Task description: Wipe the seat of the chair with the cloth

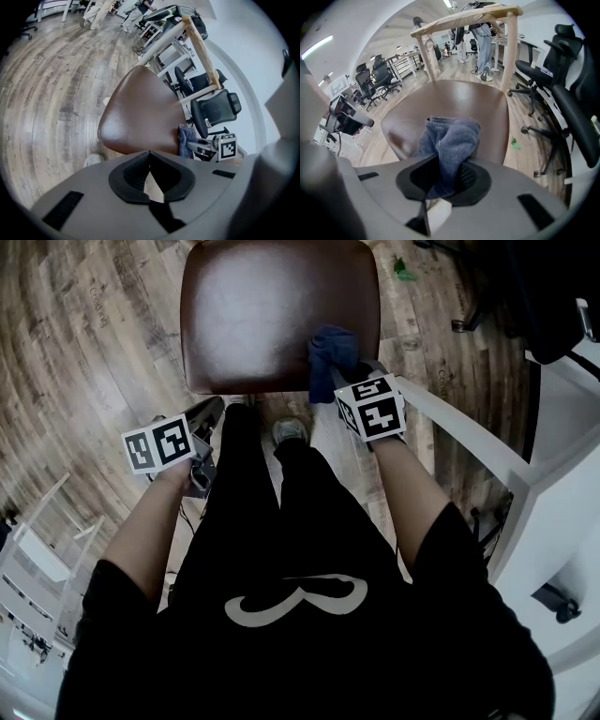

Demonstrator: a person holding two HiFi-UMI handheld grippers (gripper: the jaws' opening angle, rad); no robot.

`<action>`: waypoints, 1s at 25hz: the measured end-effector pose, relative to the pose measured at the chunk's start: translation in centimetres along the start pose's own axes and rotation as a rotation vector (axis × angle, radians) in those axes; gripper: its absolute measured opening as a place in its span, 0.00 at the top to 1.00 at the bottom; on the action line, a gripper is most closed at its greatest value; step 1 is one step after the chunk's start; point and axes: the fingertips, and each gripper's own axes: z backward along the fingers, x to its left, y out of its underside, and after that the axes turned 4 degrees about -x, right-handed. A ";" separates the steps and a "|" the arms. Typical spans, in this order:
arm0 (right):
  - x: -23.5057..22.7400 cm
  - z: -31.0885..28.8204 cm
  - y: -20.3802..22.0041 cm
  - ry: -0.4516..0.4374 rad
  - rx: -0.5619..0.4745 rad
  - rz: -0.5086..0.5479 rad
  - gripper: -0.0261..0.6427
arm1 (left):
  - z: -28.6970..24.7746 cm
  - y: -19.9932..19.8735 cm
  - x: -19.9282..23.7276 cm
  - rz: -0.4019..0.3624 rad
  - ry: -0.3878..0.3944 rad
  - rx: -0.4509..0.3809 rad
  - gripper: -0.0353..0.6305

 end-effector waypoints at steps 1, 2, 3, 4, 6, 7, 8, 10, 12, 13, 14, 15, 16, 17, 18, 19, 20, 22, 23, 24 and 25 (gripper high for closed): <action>-0.4 0.2 0.3 0.005 0.000 0.000 0.85 | 0.0 0.3 -0.1 0.001 -0.001 -0.001 0.93; -0.8 0.4 0.6 0.011 0.001 -0.001 0.85 | -0.1 0.6 -0.3 0.002 -0.002 0.000 0.93; -1.2 0.6 0.8 0.017 0.002 -0.001 0.85 | -0.2 0.9 -0.5 0.003 -0.002 0.001 0.93; -1.6 0.8 1.1 0.023 0.002 -0.001 0.85 | -0.3 1.2 -0.6 0.003 -0.003 0.003 0.93; -2.3 1.2 1.6 0.032 0.003 0.000 0.85 | -0.5 1.9 -1.1 0.002 -0.003 0.007 0.93; -2.6 1.4 1.9 0.037 0.004 0.002 0.85 | -0.6 2.1 -1.3 -0.001 -0.003 0.008 0.93; -2.9 1.5 2.1 0.043 0.004 0.005 0.85 | -0.7 2.3 -1.6 -0.004 -0.002 0.008 0.93; -3.6 1.9 2.5 0.059 0.006 0.010 0.85 | -0.8 2.3 -2.1 -0.010 0.000 0.002 0.93; -4.2 2.3 3.2 0.074 0.013 0.012 0.85 | -0.6 2.2 -2.7 -0.007 0.004 -0.015 0.93; -4.4 2.5 3.5 0.079 0.021 0.014 0.85 | -0.4 2.2 -3.0 -0.001 0.008 -0.024 0.93; -4.6 2.8 3.9 0.084 0.031 0.016 0.86 | -0.1 2.3 -3.3 0.005 0.011 -0.033 0.93; -4.8 3.0 4.2 0.089 0.042 0.017 0.86 | 0.2 2.4 -3.6 0.009 0.015 -0.040 0.93; -4.9 3.1 4.5 0.095 0.053 0.017 0.86 | 0.5 2.6 -3.9 0.012 0.018 -0.045 0.93; -5.1 3.3 4.7 0.098 0.058 0.015 0.86 | 0.8 2.7 -4.3 0.017 0.020 -0.049 0.93; -5.3 3.6 4.8 0.101 0.057 0.016 0.87 | 1.2 2.9 -4.8 0.024 0.023 -0.056 0.93; -5.5 3.9 4.7 0.105 0.052 0.022 0.87 | 1.6 3.0 -5.4 0.030 0.027 -0.066 0.93; -5.7 4.4 4.6 0.110 0.046 0.028 0.87 | 2.1 3.1 -6.2 0.029 0.033 -0.077 0.93; -5.7 5.9 4.2 0.117 0.030 0.027 0.87 | 3.6 3.4 -7.9 -0.004 0.044 -0.095 0.93; -5.5 6.9 3.8 0.116 0.017 0.018 0.87 | 4.5 3.4 -8.8 -0.032 0.049 -0.102 0.93; -5.2 8.1 3.3 0.111 0.000 0.008 0.87 | 5.6 3.3 -9.7 -0.062 0.055 -0.108 0.93; -4.8 9.4 2.7 0.104 -0.021 0.000 0.87 | 6.6 3.1 -10.5 -0.090 0.060 -0.113 0.93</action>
